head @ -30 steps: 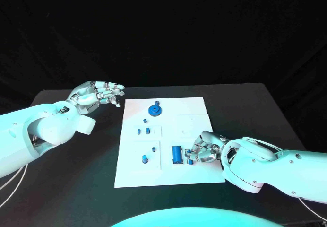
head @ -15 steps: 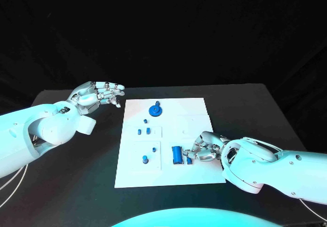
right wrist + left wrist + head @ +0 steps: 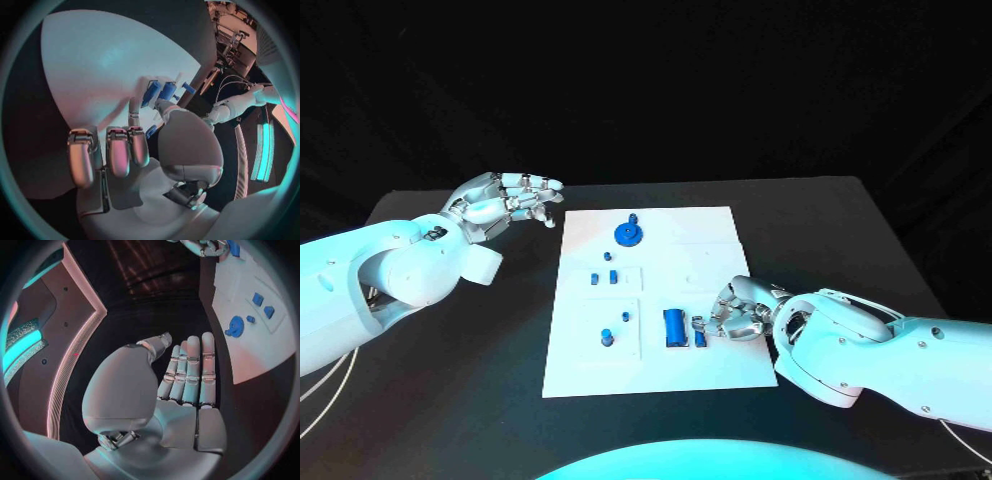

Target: Assemble the parts on the task board

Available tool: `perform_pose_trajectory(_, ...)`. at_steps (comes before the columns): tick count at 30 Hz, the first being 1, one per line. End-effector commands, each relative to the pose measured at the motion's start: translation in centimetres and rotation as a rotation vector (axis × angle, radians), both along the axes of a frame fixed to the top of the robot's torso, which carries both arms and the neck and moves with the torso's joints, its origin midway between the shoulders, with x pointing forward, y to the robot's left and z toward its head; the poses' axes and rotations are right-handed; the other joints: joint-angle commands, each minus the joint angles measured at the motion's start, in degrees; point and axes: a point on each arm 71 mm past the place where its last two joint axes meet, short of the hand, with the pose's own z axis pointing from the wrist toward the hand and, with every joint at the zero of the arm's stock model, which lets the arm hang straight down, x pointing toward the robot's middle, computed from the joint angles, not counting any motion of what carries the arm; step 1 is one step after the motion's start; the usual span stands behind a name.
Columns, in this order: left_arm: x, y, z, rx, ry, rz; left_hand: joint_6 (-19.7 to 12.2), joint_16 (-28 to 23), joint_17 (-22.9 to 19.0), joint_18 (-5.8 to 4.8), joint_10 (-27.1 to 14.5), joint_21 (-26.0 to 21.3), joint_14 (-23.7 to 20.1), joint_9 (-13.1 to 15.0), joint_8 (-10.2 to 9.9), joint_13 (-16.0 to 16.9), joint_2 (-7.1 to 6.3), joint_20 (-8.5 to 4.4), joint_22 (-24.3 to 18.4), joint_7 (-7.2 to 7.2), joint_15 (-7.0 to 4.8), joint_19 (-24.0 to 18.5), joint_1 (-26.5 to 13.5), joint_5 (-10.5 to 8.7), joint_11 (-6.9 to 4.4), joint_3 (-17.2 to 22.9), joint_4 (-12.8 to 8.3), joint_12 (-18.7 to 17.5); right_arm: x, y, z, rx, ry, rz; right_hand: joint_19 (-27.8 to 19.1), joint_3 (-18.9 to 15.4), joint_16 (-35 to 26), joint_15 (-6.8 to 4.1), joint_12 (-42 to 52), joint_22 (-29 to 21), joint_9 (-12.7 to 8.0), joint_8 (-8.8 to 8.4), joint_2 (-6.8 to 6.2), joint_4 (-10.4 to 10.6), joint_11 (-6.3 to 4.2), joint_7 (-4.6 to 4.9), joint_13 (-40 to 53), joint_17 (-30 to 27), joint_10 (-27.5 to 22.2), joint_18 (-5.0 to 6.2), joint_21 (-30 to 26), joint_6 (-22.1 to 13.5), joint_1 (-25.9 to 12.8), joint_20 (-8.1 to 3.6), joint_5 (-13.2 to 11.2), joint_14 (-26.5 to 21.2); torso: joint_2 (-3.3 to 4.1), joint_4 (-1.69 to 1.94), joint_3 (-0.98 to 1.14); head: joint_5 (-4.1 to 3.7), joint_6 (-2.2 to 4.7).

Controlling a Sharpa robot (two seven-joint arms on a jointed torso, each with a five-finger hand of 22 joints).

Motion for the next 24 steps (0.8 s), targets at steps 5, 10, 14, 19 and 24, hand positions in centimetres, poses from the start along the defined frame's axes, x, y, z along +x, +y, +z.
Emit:
perform_pose_trajectory(5, -0.02, -0.1, 0.05, -0.008, 0.0, -0.008, -0.36, -0.21, 0.01, 0.8, -0.37, -0.1, -0.15, -0.08, 0.21, -0.05, -0.01, 0.12, -0.07, 0.04, 0.15, 0.3, 0.07, -0.08, -0.16, 0.13, 0.06, 0.35, -0.35, -0.38, 0.08, -0.001, -0.002, 0.056, 5.99, -1.57, -0.04, -0.33, -0.26, 15.06, -0.14, 0.31, -0.47, 0.08, -0.32, -0.04, 13.09, 12.09, 4.61, -0.39, 0.3, -0.52, 3.04, -0.17, 0.22, 5.54, -0.03, -0.05, 0.04, 0.15, 0.07)
perform_pose_trajectory(10, 0.0, -0.14, 0.03, -0.008, 0.001, -0.009, -0.36, -0.21, 0.01, 0.8, -0.37, -0.1, -0.15, -0.08, 0.21, -0.05, -0.01, 0.12, -0.07, 0.04, 0.15, 0.3, 0.07, -0.08, -0.16, 0.13, 0.06, 0.35, -0.61, -0.47, 0.1, 0.008, 0.007, 0.071, 5.99, -2.95, -0.02, -0.31, -0.22, 15.06, -0.25, 0.3, -0.48, 0.19, -0.29, -0.02, 13.12, 12.15, 4.63, -0.39, 0.3, -0.46, 3.74, -0.14, 0.25, 5.56, -0.04, -0.05, 0.04, 0.17, 0.12)
perform_pose_trajectory(14, 0.02, -0.11, 0.01, -0.007, 0.002, -0.009, -0.36, -0.21, 0.01, 0.8, -0.37, -0.1, -0.15, -0.08, 0.21, -0.05, -0.01, 0.12, -0.07, 0.04, 0.15, 0.3, 0.07, -0.08, -0.16, 0.13, 0.06, 0.35, -0.76, -0.6, 0.12, 0.015, 0.01, 0.076, 5.99, -3.76, -0.02, -0.3, -0.2, 15.06, -0.31, 0.29, -0.32, 0.18, -0.29, -0.02, 13.14, 12.15, 4.64, -0.39, 0.3, -0.43, 4.05, -0.13, 0.29, 5.56, -0.02, -0.05, 0.01, 0.13, 0.07)
perform_pose_trajectory(19, 0.04, -0.05, 0.0, -0.006, 0.002, -0.008, -0.36, -0.21, 0.01, 0.8, -0.37, -0.1, -0.15, -0.08, 0.21, -0.05, -0.01, 0.12, -0.07, 0.04, 0.15, 0.3, 0.07, -0.08, -0.16, 0.13, 0.06, 0.35, -0.92, -0.58, 0.16, 0.025, 0.013, 0.084, 5.99, -6.39, 0.01, -0.3, -0.17, 15.06, -0.53, 0.24, 0.58, 0.28, -0.29, -0.03, 13.16, 12.23, 4.65, -0.39, 0.3, -0.3, 4.25, -0.11, 0.36, 5.58, 0.0, 0.02, -0.01, 0.2, 0.01)
perform_pose_trajectory(24, 0.04, -0.02, -0.01, -0.005, 0.003, -0.008, -0.36, -0.21, 0.01, 0.79, -0.37, -0.14, -0.14, -0.11, 0.24, -0.07, -0.01, 0.12, -0.08, 0.03, 0.17, 0.33, 0.07, -0.07, -0.16, 0.1, 0.1, 0.37, -1.09, -0.52, 0.11, 0.031, 0.024, 0.096, 5.99, -10.08, 0.0, -0.3, -0.23, 15.06, -0.8, 0.19, 1.75, 0.29, -0.31, -0.06, 13.15, 12.22, 4.64, -0.39, 0.3, -0.21, 4.68, -0.1, 0.48, 5.58, -0.03, 0.03, -0.04, 0.17, -0.07)
